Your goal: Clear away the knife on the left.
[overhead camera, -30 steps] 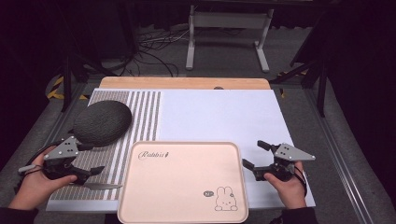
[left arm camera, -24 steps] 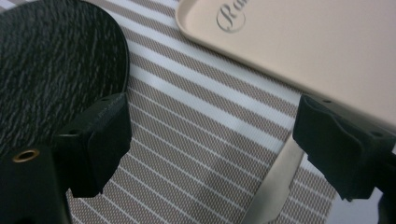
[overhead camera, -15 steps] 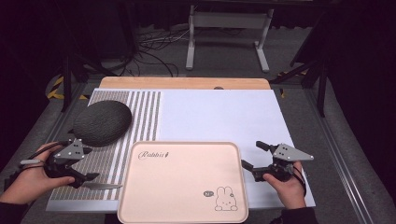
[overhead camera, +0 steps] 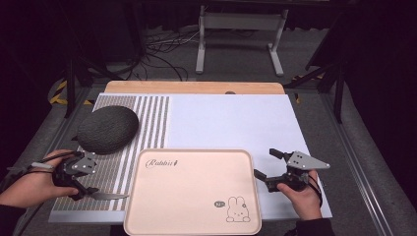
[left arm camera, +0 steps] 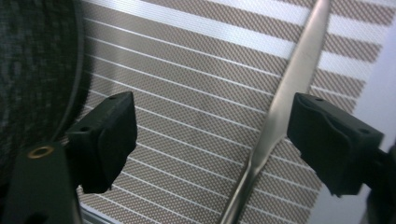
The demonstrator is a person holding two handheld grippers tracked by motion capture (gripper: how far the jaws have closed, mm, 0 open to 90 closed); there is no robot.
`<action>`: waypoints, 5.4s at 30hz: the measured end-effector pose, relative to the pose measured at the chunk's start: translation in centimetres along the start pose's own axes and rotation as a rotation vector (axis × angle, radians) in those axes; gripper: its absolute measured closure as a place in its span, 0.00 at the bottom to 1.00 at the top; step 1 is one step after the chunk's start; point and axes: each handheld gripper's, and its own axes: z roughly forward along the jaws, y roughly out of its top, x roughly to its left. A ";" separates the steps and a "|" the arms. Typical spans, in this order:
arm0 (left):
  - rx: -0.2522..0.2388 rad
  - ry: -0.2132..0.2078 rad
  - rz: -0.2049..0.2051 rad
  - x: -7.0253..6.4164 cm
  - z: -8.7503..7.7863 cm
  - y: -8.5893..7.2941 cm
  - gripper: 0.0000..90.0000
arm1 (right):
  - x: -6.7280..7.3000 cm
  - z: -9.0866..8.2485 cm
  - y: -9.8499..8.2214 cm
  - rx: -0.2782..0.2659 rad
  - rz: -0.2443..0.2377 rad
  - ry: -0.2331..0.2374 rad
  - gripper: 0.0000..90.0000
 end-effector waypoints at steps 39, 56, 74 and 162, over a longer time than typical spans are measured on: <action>0.386 -0.159 0.179 0.1 2.1 -0.3 0.80 | 0.2 0.3 -0.1 0.003 0.001 0.033 0.05; 0.401 -0.130 0.264 -0.4 2.2 -0.2 0.88 | 0.2 0.2 -0.1 0.003 0.001 0.035 0.05; 0.349 -0.101 0.169 0.2 -0.1 -0.4 0.89 | 0.2 0.3 -0.1 0.003 0.003 0.039 0.05; -0.005 -0.388 -0.398 -4.0 1.6 13.9 0.89 | 0.0 -0.1 -0.1 0.003 0.011 0.043 0.05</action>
